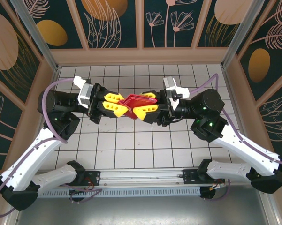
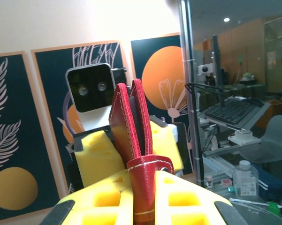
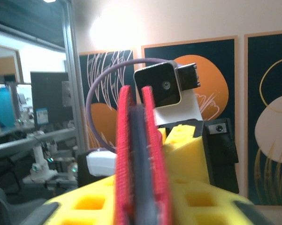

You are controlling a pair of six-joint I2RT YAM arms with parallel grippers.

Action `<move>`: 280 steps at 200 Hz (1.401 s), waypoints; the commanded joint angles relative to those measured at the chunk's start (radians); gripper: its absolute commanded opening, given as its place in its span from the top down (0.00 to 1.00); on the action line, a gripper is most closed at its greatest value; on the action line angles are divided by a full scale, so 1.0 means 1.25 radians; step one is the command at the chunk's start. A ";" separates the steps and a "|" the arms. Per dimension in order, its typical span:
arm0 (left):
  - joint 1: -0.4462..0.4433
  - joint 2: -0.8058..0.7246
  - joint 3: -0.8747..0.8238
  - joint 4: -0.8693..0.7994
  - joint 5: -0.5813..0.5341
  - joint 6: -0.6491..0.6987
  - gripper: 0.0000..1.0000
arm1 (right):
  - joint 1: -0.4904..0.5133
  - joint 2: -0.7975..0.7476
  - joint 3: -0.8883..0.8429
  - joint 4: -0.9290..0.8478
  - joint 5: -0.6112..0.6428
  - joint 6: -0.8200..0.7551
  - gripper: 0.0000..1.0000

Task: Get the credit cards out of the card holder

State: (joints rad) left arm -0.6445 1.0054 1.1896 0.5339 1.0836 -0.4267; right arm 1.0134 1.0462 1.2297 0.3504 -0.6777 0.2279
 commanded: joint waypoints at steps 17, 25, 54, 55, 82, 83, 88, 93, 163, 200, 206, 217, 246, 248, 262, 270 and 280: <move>-0.002 -0.017 -0.023 0.039 -0.111 0.013 1.00 | 0.050 0.018 0.040 -0.062 0.014 -0.084 0.62; -0.002 -0.019 -0.029 0.063 -0.111 -0.001 1.00 | 0.055 0.021 0.046 -0.074 0.021 -0.095 0.66; -0.002 -0.026 -0.044 0.100 -0.107 -0.016 1.00 | 0.054 0.011 0.040 -0.068 0.032 -0.102 0.77; -0.001 -0.027 -0.046 0.102 -0.109 -0.017 1.00 | 0.054 0.010 0.040 -0.068 0.033 -0.103 0.77; -0.001 -0.045 -0.075 0.160 -0.119 -0.049 1.00 | 0.054 -0.008 0.038 -0.096 0.055 -0.133 0.98; -0.002 -0.045 -0.075 0.160 -0.119 -0.049 1.00 | 0.054 -0.008 0.039 -0.098 0.056 -0.134 0.99; -0.001 -0.046 -0.074 0.160 -0.115 -0.051 1.00 | 0.054 -0.010 0.043 -0.107 0.062 -0.139 1.00; -0.001 -0.046 -0.073 0.155 -0.111 -0.051 0.99 | 0.054 -0.011 0.047 -0.113 0.066 -0.143 1.00; -0.001 -0.033 0.049 -0.225 0.024 0.148 0.46 | 0.068 0.000 0.138 -0.348 0.100 -0.324 1.00; -0.002 0.003 0.113 -0.365 0.096 0.212 0.47 | 0.068 0.012 0.160 -0.392 0.090 -0.380 1.00; -0.002 0.007 0.120 -0.380 0.104 0.220 0.47 | 0.068 0.012 0.162 -0.391 0.093 -0.379 1.00; -0.002 0.009 0.123 -0.399 0.129 0.229 0.47 | 0.068 0.010 0.165 -0.388 0.095 -0.375 1.00; -0.001 0.004 0.125 -0.443 0.123 0.267 0.47 | 0.068 0.005 0.174 -0.370 0.076 -0.347 1.00; -0.001 0.004 0.125 -0.444 0.122 0.268 0.47 | 0.068 0.005 0.174 -0.369 0.074 -0.346 1.00; -0.002 0.003 0.124 -0.441 0.137 0.270 0.45 | 0.068 0.005 0.172 -0.363 0.066 -0.339 1.00; -0.001 0.001 0.123 -0.435 0.142 0.269 0.47 | 0.068 0.004 0.173 -0.361 0.063 -0.335 1.00; -0.001 -0.002 0.122 -0.431 0.139 0.271 0.61 | 0.068 0.003 0.171 -0.358 0.059 -0.331 1.00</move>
State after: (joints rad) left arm -0.6479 1.0183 1.3216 0.0059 1.2209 -0.1230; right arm 1.0904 1.0611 1.4075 -0.1368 -0.5774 -0.2035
